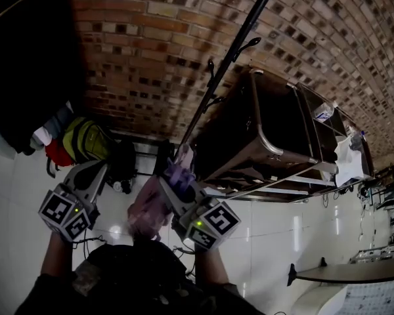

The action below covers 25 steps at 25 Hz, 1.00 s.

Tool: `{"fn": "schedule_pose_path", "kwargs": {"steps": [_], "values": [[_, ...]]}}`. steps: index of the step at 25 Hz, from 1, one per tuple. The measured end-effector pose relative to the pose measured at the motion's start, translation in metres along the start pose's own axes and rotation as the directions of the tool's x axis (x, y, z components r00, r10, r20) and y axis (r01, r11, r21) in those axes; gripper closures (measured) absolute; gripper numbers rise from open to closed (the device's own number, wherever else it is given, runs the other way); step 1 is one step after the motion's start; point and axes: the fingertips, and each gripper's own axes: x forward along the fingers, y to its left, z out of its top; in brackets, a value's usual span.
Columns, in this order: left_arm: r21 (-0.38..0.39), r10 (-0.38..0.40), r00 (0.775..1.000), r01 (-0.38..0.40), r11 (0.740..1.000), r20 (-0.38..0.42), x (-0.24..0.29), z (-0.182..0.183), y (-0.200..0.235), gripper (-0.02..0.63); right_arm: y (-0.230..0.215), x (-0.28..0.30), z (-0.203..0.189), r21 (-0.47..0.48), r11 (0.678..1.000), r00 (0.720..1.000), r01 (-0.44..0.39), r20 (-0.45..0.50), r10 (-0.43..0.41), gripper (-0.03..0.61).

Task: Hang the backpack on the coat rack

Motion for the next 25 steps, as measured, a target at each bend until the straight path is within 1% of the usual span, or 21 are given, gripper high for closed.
{"fn": "schedule_pose_path", "kwargs": {"steps": [2, 5, 10, 14, 19, 22, 25], "values": [[0.003, 0.015, 1.0, -0.015, 1.0, 0.0, 0.01, 0.003, 0.001, 0.577, -0.01, 0.002, 0.002, -0.002, 1.0, 1.0, -0.013, -0.015, 0.013, 0.578], [0.013, 0.016, 1.0, -0.016, 1.0, 0.005, 0.023, 0.01, 0.002, 0.577, -0.02, 0.008, 0.008, -0.009, 0.999, 0.999, -0.032, -0.044, 0.032, 0.578], [0.013, 0.019, 1.0, -0.019, 1.0, 0.012, 0.041, 0.016, 0.008, 0.577, -0.037, 0.015, 0.023, -0.036, 0.998, 0.999, -0.045, -0.033, 0.043, 0.578], [0.013, -0.01, 1.0, 0.009, 1.0, 0.006, 0.061, 0.016, 0.011, 0.577, -0.052, 0.018, 0.034, -0.041, 0.999, 0.999, -0.032, -0.019, 0.031, 0.578], [0.012, -0.05, 0.999, 0.05, 0.999, 0.007, 0.092, 0.019, 0.02, 0.577, -0.07, 0.027, 0.037, -0.035, 0.999, 1.0, -0.022, -0.021, 0.021, 0.578], [0.011, -0.076, 0.997, 0.076, 0.997, 0.007, 0.114, 0.021, 0.028, 0.577, -0.078, 0.042, 0.039, -0.037, 0.999, 0.999, -0.038, -0.027, 0.037, 0.578], [0.014, -0.101, 0.995, 0.101, 0.995, 0.013, 0.137, 0.025, 0.038, 0.577, -0.083, 0.062, 0.04, -0.05, 0.997, 0.996, -0.065, -0.065, 0.062, 0.578]]}}
